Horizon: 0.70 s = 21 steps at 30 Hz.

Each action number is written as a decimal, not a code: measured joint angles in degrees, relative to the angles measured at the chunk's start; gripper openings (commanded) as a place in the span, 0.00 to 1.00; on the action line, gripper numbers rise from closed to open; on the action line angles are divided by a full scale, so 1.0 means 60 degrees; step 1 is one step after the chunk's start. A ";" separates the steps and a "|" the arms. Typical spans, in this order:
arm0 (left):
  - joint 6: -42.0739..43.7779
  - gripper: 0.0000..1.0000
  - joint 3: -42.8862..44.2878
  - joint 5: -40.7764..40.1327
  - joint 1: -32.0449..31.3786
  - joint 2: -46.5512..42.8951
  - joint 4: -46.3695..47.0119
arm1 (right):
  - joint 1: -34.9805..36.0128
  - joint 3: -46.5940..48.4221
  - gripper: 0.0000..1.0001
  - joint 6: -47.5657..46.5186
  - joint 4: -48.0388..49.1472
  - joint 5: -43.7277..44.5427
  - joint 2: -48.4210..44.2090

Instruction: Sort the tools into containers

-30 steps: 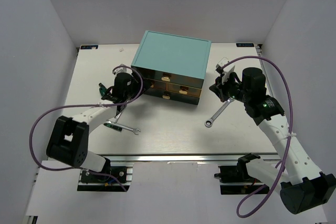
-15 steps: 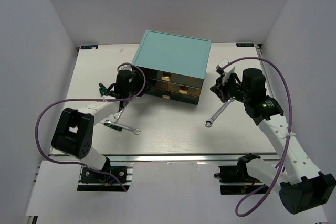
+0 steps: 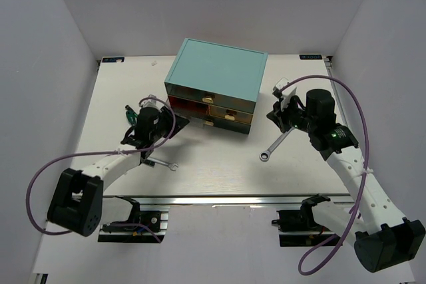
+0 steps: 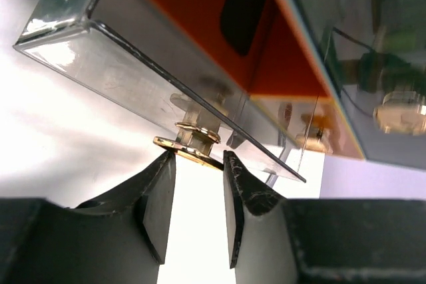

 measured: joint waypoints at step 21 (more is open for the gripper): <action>0.0667 0.59 -0.1067 -0.0364 0.0131 -0.3901 -0.3093 | -0.0284 -0.0907 0.65 -0.6430 -0.2328 -0.1778 0.0211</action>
